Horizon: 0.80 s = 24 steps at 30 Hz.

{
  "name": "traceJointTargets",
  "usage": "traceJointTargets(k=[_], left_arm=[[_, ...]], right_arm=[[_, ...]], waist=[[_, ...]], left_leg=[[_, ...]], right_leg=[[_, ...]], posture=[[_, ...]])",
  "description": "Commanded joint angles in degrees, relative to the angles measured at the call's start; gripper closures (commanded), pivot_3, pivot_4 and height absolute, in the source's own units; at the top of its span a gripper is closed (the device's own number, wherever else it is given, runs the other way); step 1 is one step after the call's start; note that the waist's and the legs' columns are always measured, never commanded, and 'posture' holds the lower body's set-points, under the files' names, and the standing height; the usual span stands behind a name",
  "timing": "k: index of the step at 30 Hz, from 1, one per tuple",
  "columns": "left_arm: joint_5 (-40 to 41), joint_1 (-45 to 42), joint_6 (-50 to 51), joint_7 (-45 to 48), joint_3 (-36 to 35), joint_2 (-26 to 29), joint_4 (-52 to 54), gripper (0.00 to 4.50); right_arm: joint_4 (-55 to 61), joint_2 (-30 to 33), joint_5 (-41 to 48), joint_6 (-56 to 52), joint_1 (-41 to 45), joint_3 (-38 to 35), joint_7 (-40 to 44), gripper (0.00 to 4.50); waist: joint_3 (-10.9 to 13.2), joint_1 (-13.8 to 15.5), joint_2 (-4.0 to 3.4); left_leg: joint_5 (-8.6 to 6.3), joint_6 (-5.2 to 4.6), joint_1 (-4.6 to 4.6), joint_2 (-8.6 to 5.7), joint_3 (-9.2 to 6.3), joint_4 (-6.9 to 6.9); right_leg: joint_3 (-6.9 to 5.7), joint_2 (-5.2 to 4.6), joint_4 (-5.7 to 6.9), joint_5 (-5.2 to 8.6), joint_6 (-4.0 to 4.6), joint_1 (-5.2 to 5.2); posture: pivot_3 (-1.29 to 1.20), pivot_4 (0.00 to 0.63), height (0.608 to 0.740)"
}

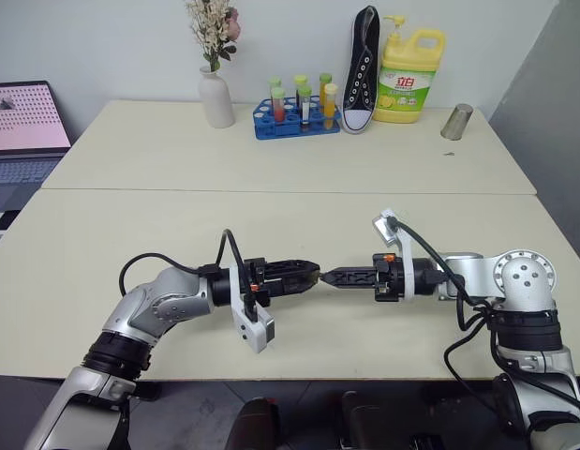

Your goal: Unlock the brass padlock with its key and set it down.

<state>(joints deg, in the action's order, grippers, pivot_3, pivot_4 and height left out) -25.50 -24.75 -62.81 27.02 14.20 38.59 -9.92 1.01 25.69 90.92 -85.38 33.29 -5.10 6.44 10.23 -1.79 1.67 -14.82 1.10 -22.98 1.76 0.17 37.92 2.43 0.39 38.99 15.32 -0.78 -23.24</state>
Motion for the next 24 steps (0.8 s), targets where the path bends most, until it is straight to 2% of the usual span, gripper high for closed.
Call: traceJointTargets(k=[1,8,13,18,21,24], left_arm=[[-0.47,0.05,-1.48,-0.48,0.98,0.32,1.61,3.51],[-0.88,0.83,-1.26,-0.91,1.12,0.31,2.65,3.51],[-0.90,1.13,-0.87,-1.28,1.22,0.33,2.54,3.51],[-1.19,1.54,-0.86,-2.09,0.97,0.32,1.67,3.51],[-1.39,1.24,-0.71,-2.63,0.80,0.26,0.81,3.51],[-1.45,1.06,-0.78,-2.94,0.88,0.25,0.58,3.51]], right_arm=[[-1.17,0.97,6.60,2.79,2.30,-0.12,-3.61,4.50],[-3.00,4.13,16.09,6.02,2.39,4.17,-9.31,4.50],[-2.20,6.30,19.34,8.04,2.60,7.01,-10.25,4.50],[4.12,6.42,12.34,9.24,1.53,7.22,-6.30,4.50],[8.97,6.88,6.80,9.55,0.05,7.62,-2.35,3.88],[14.23,8.03,-1.74,11.31,-1.06,8.75,2.73,2.81]], waist=[[0.00,-0.01,0.00],[0.00,-0.04,0.00],[0.00,-0.03,0.00],[0.00,-0.01,0.00],[0.00,0.01,0.00],[0.01,0.02,-0.01]], left_leg=[[0.00,0.00,0.00,0.00,0.00,0.00],[0.00,0.00,-0.01,0.00,0.02,-0.01],[0.00,0.00,-0.02,0.01,0.01,-0.01],[0.00,0.00,-0.03,0.03,0.01,-0.02],[0.00,0.00,-0.05,0.03,-0.01,-0.02],[0.00,0.00,-0.05,0.02,-0.01,-0.02]], right_leg=[[0.00,0.00,0.00,0.00,0.00,0.00],[0.02,0.00,-0.01,0.00,-0.01,-0.01],[0.01,0.00,-0.02,0.00,-0.01,-0.01],[0.02,0.00,-0.02,0.01,-0.01,-0.03],[0.00,-0.01,-0.03,0.01,-0.01,-0.04],[0.00,-0.02,-0.04,0.01,-0.02,-0.04]], posture=[[0.00,0.150,0.740],[0.00,0.150,0.740],[0.00,0.150,0.740],[0.00,0.150,0.740],[0.00,0.150,0.740],[0.00,0.150,0.740]])
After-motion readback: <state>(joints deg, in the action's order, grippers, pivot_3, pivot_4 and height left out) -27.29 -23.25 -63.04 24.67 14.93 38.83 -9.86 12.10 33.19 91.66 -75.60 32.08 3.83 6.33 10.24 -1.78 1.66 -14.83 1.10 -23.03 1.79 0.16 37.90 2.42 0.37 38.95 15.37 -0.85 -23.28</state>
